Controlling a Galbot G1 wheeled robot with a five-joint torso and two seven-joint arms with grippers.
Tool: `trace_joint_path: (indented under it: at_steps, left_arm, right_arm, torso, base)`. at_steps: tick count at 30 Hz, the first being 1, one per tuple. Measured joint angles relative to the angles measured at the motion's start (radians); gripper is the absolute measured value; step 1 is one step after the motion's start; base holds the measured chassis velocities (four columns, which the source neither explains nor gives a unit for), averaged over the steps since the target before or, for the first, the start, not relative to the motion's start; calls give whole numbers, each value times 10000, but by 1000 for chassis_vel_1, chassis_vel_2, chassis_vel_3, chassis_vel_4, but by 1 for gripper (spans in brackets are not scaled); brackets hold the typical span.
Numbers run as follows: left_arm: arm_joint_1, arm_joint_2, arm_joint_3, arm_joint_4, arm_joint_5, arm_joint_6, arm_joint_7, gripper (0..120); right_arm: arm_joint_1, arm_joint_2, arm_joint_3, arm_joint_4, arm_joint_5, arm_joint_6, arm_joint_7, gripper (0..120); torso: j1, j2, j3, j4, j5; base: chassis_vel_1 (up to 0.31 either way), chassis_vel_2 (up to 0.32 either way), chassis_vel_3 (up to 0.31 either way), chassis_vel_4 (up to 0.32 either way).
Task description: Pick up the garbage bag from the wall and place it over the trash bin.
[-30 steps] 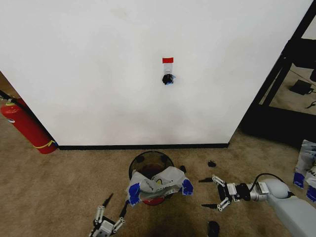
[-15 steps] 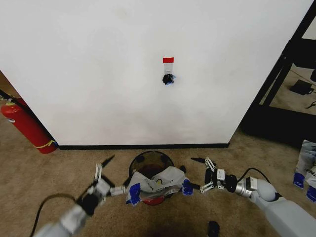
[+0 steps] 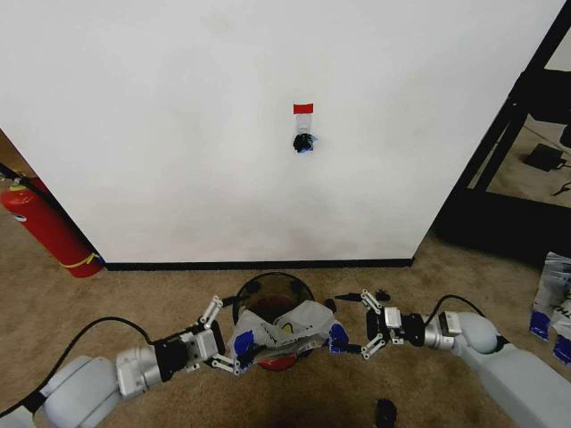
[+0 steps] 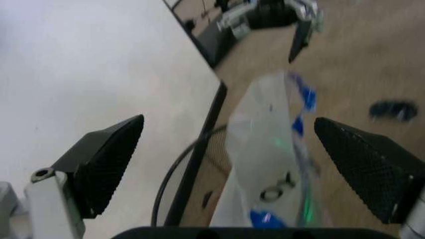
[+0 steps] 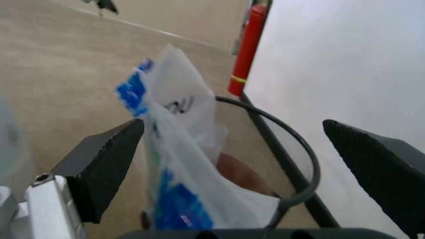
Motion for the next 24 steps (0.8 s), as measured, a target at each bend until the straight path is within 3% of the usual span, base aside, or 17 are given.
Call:
trace_joint_path:
  at_steps: [5,19,24]
  left_arm:
    - [-148,-186,230,218,884,263,-306,100]
    - [-788,-231,879,252,1539,579,-304,100]
    - [-1463,-392,1827,318,2120,743,-371,100]
  right_arm:
    - [187,339,-477,-74,-350,31,533,100]
    - [391,733,-831,-56,-174,50,1128,100]
    - [-10,483,-788,231,702,308,2897,100]
  torso:
    - [-1,0,0,1,1]
    - [-2,0,-1,1,3]
    - [-2,0,-1,-2,2]
  base:
    - [0,0,0,0]
    - [0,0,0,0]
    - [0,0,0,0]
